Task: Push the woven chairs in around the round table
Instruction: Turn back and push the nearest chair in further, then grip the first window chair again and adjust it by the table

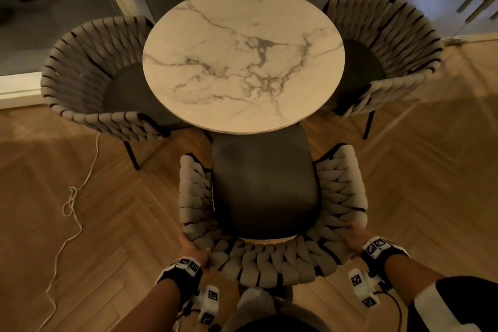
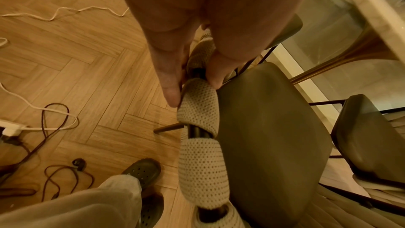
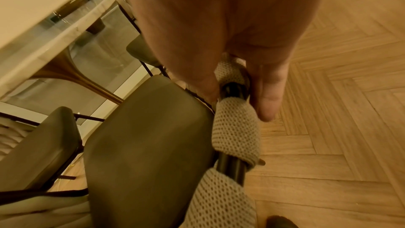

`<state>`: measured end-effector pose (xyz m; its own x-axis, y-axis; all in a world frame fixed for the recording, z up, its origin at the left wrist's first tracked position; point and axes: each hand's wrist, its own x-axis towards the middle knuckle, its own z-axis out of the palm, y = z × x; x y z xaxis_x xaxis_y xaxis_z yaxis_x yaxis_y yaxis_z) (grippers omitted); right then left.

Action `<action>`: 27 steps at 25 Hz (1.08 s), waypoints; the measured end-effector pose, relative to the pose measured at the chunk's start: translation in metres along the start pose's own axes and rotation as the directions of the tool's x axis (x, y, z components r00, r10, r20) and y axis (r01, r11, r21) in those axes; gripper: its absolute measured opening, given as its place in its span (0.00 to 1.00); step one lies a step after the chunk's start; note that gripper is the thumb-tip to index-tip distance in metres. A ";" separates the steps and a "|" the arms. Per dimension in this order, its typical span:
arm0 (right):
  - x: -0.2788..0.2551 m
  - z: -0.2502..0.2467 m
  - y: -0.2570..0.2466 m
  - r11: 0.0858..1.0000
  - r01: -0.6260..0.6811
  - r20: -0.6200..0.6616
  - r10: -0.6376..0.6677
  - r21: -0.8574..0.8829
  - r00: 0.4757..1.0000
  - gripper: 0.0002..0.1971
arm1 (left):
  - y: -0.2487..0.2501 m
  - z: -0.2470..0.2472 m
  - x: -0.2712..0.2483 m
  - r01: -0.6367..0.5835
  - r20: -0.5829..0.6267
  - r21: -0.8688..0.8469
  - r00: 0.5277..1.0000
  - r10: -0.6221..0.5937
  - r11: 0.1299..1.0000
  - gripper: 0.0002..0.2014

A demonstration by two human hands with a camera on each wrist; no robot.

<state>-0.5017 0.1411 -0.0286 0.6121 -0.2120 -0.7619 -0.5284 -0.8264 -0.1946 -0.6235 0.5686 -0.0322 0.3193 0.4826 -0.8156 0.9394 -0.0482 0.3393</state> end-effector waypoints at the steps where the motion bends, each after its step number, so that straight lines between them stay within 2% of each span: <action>1: -0.004 -0.009 -0.005 0.999 0.012 0.052 -0.010 -0.045 0.999 0.22 | 0.001 -0.003 -0.004 -0.007 0.046 0.038 0.999 0.006 0.999 0.49; 3: -0.006 -0.020 -0.008 0.992 0.031 0.126 -0.015 -0.123 0.992 0.19 | -0.004 -0.007 0.007 -0.012 0.062 0.135 0.998 0.004 0.991 0.51; 4: -0.008 -0.030 -0.012 0.981 0.075 0.170 -0.044 -0.180 0.984 0.18 | 0.005 -0.010 -0.002 -0.049 0.058 0.188 0.998 0.039 0.981 0.48; 6: -0.009 -0.048 -0.016 0.962 0.133 0.223 -0.079 -0.238 0.972 0.15 | 0.027 -0.018 -0.021 -0.108 0.067 0.339 0.994 0.091 0.935 0.34; 8: -0.009 -0.073 -0.014 0.956 0.181 0.205 -0.134 -0.229 0.969 0.12 | 0.053 -0.019 -0.047 -0.163 0.070 0.580 0.986 0.151 0.798 0.20; 9: -0.006 -0.087 -0.013 0.953 0.186 0.167 -0.148 -0.241 0.975 0.12 | 0.064 -0.017 -0.057 -0.184 0.057 0.651 0.979 0.194 0.737 0.19; 10: -0.006 -0.105 -0.014 0.954 0.190 0.114 -0.168 -0.232 0.979 0.10 | 0.078 -0.010 -0.065 -0.205 0.052 0.670 0.972 0.231 0.714 0.18; 13: 0.005 -0.162 -0.010 0.956 0.254 -0.034 -0.262 -0.149 0.965 0.06 | 0.124 0.028 -0.084 -0.358 0.139 0.632 0.925 0.354 0.687 0.10; 15: 0.019 -0.206 0.001 0.950 0.301 -0.118 -0.310 -0.086 0.943 0.05 | 0.163 0.072 -0.104 -0.436 0.202 0.578 0.896 0.396 0.690 0.06; 17: 0.043 -0.256 0.017 0.935 0.353 -0.194 -0.353 -0.038 0.915 0.05 | 0.201 0.126 -0.126 -0.484 0.204 0.543 0.868 0.452 0.686 0.04; 21: 0.098 -0.352 0.055 0.907 0.420 -0.206 -0.413 -0.008 0.887 0.05 | 0.271 0.239 -0.169 -0.493 0.178 0.532 0.860 0.478 0.689 0.05; 24: 0.118 -0.403 0.075 0.906 0.424 -0.191 -0.416 -0.001 0.889 0.04 | 0.322 0.300 -0.199 -0.494 0.187 0.500 0.863 0.468 0.711 0.06; 27: 0.139 -0.456 0.084 0.906 0.421 -0.196 -0.418 -0.025 0.887 0.06 | 0.372 0.349 -0.216 -0.526 0.206 0.467 0.846 0.491 0.710 0.08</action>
<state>-0.1926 -0.1953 0.1303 0.8790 0.0552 -0.4736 -0.2062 -0.8515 -0.4820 -0.2997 0.1414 0.1069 0.7574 0.2043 -0.6201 0.5575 -0.6968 0.4513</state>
